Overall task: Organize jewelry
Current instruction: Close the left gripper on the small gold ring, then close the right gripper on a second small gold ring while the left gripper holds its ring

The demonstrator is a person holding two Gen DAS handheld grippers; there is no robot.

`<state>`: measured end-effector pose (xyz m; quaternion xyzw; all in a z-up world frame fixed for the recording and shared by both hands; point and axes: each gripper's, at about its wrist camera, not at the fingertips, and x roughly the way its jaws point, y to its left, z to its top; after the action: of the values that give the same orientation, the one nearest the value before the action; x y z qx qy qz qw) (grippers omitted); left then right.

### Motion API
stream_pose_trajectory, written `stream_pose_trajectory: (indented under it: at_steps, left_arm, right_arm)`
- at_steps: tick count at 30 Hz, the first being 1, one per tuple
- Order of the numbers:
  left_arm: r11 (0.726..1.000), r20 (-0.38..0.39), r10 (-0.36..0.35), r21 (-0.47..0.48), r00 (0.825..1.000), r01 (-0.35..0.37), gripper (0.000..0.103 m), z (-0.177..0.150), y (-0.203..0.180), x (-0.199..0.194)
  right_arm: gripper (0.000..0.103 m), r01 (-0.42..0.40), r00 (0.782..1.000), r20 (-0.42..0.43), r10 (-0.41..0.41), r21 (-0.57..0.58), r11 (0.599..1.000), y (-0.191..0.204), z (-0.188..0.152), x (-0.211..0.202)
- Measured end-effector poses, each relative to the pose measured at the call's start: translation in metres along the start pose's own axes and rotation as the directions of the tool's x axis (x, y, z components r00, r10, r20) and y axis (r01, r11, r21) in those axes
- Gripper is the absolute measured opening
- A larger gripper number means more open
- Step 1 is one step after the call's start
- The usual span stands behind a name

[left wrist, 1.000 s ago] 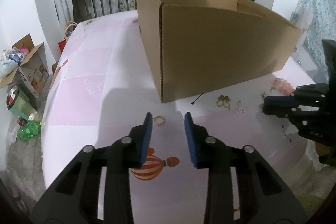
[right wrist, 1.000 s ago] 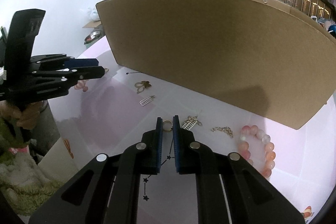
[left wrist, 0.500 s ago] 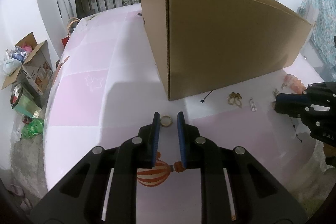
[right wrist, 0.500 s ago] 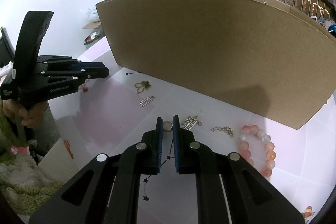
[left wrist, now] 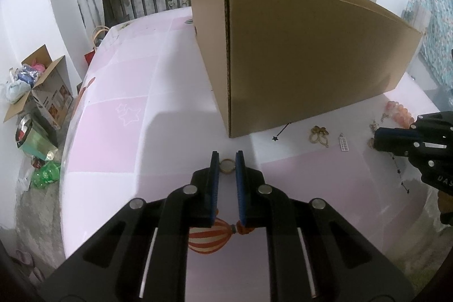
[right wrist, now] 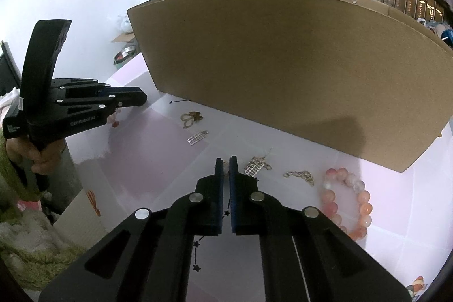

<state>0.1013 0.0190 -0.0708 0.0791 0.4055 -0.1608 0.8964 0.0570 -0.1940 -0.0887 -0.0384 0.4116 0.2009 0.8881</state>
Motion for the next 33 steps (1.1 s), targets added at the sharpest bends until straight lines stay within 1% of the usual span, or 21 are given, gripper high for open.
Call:
stream_pose_trajectory:
  at_steps: [4, 8, 9, 10, 11, 16, 20, 26, 33]
  left_arm:
    - [1.0, -0.001, 0.002, 0.002, 1.0, -0.002, 0.009, 0.0, 0.0, 0.0]
    - [1.0, -0.001, 0.003, -0.003, 1.0, -0.003, 0.009, -0.001, -0.001, -0.001]
    - [1.0, -0.001, 0.002, -0.003, 1.0, -0.002, 0.009, -0.001, 0.0, -0.001]
    - [1.0, -0.001, 0.003, -0.005, 1.0, -0.003, 0.009, -0.002, 0.0, -0.001]
    - [1.0, -0.001, 0.003, -0.006, 1.0, -0.003, 0.009, -0.002, -0.001, -0.001]
    - [1.0, 0.0, 0.002, -0.009, 1.0, -0.002, 0.009, -0.003, -0.001, -0.002]
    - [1.0, 0.0, 0.002, -0.009, 1.0, -0.002, 0.009, -0.003, 0.0, -0.002]
    - [1.0, 0.002, 0.0, -0.013, 1.0, 0.0, 0.009, -0.004, 0.001, -0.003]
    - [1.0, 0.003, -0.002, -0.018, 1.0, 0.002, 0.009, -0.004, 0.001, -0.003]
  right_arm:
    - [0.004, -0.017, 1.0, -0.007, 0.017, 0.01, 1.0, 0.0, 0.001, -0.002]
    - [0.007, -0.012, 1.0, -0.014, 0.012, 0.007, 1.0, 0.002, 0.002, -0.003]
    - [0.01, -0.01, 1.0, -0.017, 0.01, 0.006, 1.0, 0.003, 0.002, -0.002]
    - [0.016, -0.005, 1.0, -0.019, 0.005, 0.008, 1.0, 0.003, 0.002, -0.002]
    - [0.018, -0.001, 1.0, -0.021, 0.001, 0.012, 1.0, 0.003, 0.002, -0.001]
    - [0.018, 0.008, 1.0, -0.029, -0.007, 0.028, 1.0, 0.005, 0.002, 0.001]
    - [0.018, 0.037, 0.999, -0.027, -0.036, 0.026, 0.999, 0.008, 0.002, -0.001]
    - [0.018, 0.002, 0.999, -0.04, 0.0, 0.041, 0.999, 0.01, 0.001, -0.001]
    - [0.018, -0.008, 1.0, -0.03, 0.01, 0.063, 0.998, 0.006, 0.004, 0.005]
